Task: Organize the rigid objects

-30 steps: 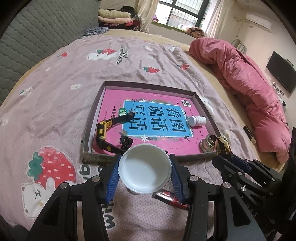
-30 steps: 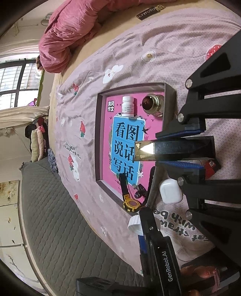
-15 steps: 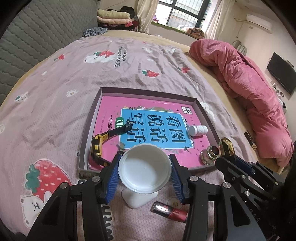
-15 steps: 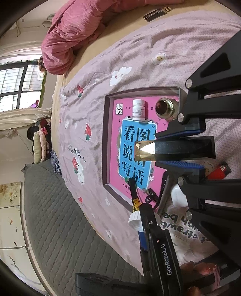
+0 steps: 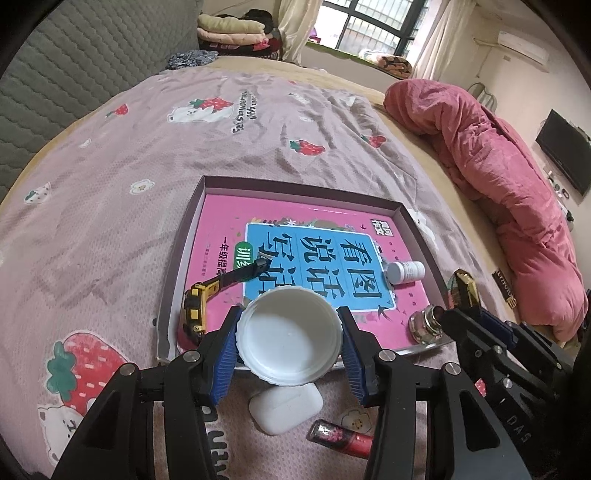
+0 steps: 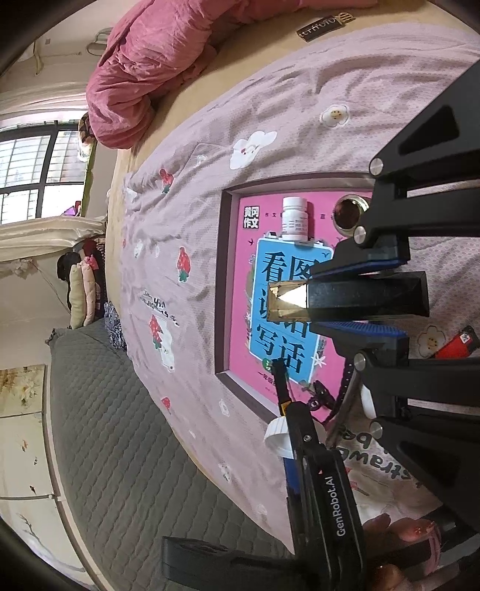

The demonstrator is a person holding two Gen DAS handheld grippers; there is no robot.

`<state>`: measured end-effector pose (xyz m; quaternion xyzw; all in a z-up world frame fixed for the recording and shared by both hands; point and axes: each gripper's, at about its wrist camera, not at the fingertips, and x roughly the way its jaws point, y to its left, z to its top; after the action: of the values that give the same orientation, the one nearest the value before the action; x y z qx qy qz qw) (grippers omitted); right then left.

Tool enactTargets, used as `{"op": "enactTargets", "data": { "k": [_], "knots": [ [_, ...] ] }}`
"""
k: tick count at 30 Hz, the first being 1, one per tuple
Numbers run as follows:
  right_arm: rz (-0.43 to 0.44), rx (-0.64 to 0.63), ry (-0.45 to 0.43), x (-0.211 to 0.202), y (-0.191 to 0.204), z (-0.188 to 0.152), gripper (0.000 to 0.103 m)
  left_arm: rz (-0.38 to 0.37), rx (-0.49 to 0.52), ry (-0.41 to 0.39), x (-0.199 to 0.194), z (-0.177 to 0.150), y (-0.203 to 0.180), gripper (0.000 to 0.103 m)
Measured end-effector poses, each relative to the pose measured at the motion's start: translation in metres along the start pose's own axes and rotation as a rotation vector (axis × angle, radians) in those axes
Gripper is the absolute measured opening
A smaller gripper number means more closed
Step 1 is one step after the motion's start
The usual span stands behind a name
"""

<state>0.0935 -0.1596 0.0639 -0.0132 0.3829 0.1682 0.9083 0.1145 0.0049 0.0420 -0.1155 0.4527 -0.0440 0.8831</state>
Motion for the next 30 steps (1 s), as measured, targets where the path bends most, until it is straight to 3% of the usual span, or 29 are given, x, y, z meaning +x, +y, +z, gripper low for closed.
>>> {"op": "enactTargets", "data": {
  "k": [21, 30],
  "knots": [
    [-0.015, 0.017, 0.026, 0.022, -0.006, 0.000, 0.023, 0.008, 0.030, 0.057, 0.049, 0.015, -0.010, 0.051],
    [-0.023, 0.030, 0.029, 0.036, -0.011, 0.002, 0.023, 0.002, 0.087, 0.096, 0.072, 0.010, -0.019, 0.051]
  ]
}}
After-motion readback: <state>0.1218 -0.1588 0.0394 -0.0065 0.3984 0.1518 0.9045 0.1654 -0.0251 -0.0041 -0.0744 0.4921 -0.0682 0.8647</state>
